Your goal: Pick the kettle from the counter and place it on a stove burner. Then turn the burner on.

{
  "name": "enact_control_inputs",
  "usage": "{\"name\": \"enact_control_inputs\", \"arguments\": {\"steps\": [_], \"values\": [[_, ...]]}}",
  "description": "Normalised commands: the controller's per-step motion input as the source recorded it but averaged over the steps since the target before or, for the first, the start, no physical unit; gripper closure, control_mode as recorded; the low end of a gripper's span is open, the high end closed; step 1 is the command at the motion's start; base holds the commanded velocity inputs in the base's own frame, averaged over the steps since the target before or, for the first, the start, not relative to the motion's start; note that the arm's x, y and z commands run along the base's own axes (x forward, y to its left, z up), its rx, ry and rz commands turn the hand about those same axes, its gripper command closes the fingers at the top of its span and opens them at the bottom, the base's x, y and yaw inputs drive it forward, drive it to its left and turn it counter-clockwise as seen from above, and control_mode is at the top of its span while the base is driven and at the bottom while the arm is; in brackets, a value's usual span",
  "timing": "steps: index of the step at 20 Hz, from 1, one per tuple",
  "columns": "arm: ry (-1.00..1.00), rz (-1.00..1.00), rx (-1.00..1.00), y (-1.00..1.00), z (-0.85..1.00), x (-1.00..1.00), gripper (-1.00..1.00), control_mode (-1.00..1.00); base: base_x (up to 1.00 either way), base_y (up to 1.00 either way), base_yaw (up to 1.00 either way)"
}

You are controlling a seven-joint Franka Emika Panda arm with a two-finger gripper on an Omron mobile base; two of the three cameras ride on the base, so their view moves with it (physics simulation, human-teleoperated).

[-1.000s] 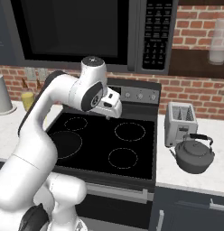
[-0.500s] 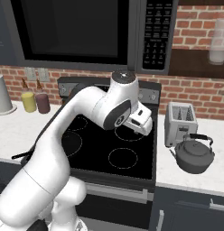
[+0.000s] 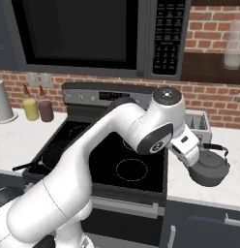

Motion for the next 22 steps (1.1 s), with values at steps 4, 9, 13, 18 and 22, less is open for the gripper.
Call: {"name": "enact_control_inputs", "arguments": {"steps": [4, 9, 13, 18, 22], "values": [[0.00, -0.23, 0.01, -1.00, 0.00, 0.02, -1.00, -1.00, 0.00, 0.00, 0.00], [0.04, -0.02, 0.24, -1.00, -0.16, 0.59, -1.00, -1.00, 0.00, 0.00, 0.00], [0.09, -0.03, 0.37, -0.71, -0.08, 0.81, -1.00, -1.00, 0.00, 0.00, 0.00], [0.09, 0.00, 0.24, -0.23, -0.01, 0.84, -1.00, -1.00, 0.00, 0.00, 0.00], [0.16, 0.00, 0.00, 0.00, 0.00, 0.40, -1.00, -1.00, 0.00, 0.00, 0.00]]}}
